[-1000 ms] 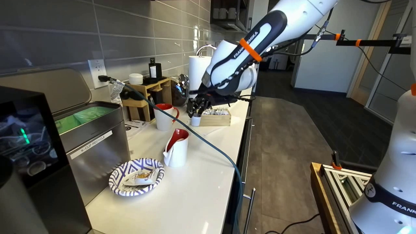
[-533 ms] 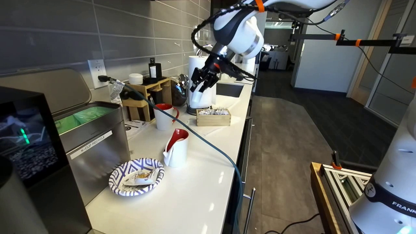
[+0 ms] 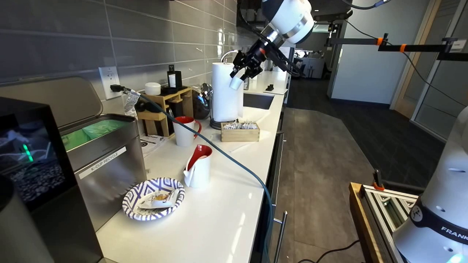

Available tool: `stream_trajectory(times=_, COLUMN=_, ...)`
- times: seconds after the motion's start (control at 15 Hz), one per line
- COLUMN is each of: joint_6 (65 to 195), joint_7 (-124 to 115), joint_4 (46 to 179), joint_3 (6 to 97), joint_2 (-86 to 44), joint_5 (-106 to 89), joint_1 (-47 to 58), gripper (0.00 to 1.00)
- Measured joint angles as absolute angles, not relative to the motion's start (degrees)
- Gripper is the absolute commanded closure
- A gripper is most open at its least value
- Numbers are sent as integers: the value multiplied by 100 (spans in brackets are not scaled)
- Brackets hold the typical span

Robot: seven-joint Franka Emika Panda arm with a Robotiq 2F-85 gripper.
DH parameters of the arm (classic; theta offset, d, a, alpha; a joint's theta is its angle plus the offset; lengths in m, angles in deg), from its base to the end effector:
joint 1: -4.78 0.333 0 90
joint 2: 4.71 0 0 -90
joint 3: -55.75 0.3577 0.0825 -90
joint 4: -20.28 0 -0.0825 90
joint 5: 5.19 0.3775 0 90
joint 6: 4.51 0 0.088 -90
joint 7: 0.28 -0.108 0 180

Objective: Put the coffee pod in the top cabinet

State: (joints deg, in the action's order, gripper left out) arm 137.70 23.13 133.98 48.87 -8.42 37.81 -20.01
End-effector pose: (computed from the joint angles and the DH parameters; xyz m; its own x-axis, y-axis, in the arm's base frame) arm 0.5131 -0.3173 0.5224 0.6335 -0.6262 0.4545 -0.4376 -0.7744 -0.4569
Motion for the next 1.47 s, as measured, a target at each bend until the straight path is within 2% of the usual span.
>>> stream_trajectory(times=0.67, joint_6=13699, joint_7=4460, joint_4=13975, joint_3=4367, joint_2=34, joint_5=5720, joint_1=-1507, gripper=72)
stream_trajectory(times=0.73, joint_6=13723, joint_7=4516, joint_4=14116, joint_3=4325, joint_2=191, joint_5=5831, joint_1=-1471, gripper=47)
stream_trajectory(times=1.0, joint_6=13831, joint_7=4538, joint_4=14523, joint_3=4277, joint_2=637, joint_5=5990, joint_1=-1353, gripper=47)
stream_trajectory(times=1.07, joint_6=13831, joint_7=4538, joint_4=14546, joint_3=4273, joint_2=657, joint_5=5995, joint_1=-1344, gripper=72)
stream_trajectory(times=1.47, joint_6=13634, joint_7=4546, joint_4=14347, joint_3=4094, joint_2=706, joint_5=6206, joint_1=-1129, gripper=72)
